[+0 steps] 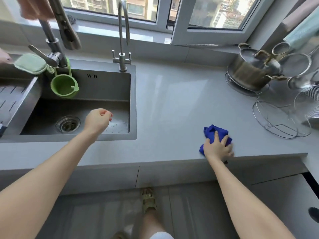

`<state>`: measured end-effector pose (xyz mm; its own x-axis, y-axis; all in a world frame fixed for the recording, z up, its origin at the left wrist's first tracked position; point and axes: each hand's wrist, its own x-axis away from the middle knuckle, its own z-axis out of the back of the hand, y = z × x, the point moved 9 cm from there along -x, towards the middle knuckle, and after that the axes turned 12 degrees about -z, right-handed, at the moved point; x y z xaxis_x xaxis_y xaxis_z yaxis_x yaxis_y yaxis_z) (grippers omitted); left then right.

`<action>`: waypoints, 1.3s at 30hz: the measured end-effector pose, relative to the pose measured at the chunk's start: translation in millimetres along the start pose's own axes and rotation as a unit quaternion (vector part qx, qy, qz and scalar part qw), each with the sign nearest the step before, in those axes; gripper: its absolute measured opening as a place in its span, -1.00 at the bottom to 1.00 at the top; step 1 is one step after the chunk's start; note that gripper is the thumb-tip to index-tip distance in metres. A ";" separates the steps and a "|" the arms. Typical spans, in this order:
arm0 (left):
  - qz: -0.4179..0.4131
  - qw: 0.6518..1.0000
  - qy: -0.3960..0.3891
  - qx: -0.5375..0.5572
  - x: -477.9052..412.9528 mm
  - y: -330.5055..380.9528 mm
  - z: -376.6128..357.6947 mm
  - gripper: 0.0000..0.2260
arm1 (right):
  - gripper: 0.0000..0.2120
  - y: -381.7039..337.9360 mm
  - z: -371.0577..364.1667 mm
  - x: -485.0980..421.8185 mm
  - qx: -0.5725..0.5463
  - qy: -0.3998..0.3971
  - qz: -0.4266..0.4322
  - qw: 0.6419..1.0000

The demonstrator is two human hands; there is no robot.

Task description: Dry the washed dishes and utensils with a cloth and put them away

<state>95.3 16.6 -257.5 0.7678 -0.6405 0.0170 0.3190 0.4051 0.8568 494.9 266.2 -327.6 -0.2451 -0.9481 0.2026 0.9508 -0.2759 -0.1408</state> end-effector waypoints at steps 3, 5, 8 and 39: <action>-0.012 1.000 0.006 0.007 -13.9 6.7 2.1 -0.83 | -0.41 -51.8 -16.1 37.2 0.029 0.020 0.091 0.995; -0.016 1.000 0.002 0.009 -29.6 12.6 -1.4 -0.83 | -0.37 -100.0 -28.7 77.4 0.050 0.024 0.263 0.963; -0.018 1.000 -0.011 -0.007 -58.9 18.1 -10.5 -0.84 | -0.39 -153.2 -38.4 108.6 0.145 -0.015 0.471 0.870; 0.074 0.986 -0.012 -0.147 -251.5 -36.3 -23.9 -0.89 | -0.48 -530.1 -59.0 -18.9 0.152 -0.059 0.670 0.725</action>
